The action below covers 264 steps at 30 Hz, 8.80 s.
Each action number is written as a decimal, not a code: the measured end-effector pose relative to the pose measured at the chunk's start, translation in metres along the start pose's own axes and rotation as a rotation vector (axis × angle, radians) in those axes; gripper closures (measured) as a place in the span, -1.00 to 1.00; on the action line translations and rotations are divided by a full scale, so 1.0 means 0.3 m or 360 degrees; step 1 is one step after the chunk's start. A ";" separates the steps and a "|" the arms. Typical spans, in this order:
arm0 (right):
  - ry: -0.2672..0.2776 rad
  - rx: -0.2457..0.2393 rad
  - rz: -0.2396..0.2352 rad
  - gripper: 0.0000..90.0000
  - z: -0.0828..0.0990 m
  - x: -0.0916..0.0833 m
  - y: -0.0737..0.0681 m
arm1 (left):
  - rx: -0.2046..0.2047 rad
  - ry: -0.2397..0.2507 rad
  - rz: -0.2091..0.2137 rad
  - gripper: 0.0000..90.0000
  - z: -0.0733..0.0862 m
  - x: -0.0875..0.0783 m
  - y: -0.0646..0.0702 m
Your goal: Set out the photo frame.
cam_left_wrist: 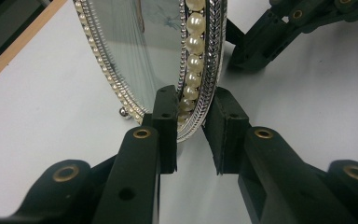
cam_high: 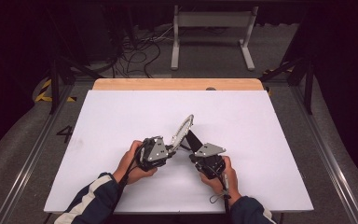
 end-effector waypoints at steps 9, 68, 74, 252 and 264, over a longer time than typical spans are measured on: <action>0.0001 0.0004 0.0013 1.00 0.000 0.000 0.007 | -0.0014 0.0014 -0.0001 0.66 -0.004 0.004 0.004; 0.0185 0.0131 -0.0081 0.16 -0.027 -0.027 -0.021 | -0.0208 -0.0006 0.0013 0.16 0.154 -0.102 -0.051; 0.0255 0.0217 -0.0105 -0.08 -0.049 -0.003 -0.047 | -0.0245 -0.0054 -0.0006 0.00 0.199 -0.114 -0.034; 0.0353 0.0166 -0.0178 0.67 -0.043 -0.189 0.057 | -0.0441 0.0143 0.0274 -0.56 0.027 0.173 -0.136; 0.0359 0.0200 -0.0206 0.70 -0.045 -0.186 0.068 | -0.0453 0.0138 0.0308 -0.43 0.028 0.164 -0.135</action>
Point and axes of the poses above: each handheld gripper's, and its own axes: x roughly forward along the jaws, z roughly out of its underside, y roughly to its right, the point moved 1 cm from there along x, roughly forward along the jaws, and after that the axes turned 9 degrees about x, right-handed, at the moved point
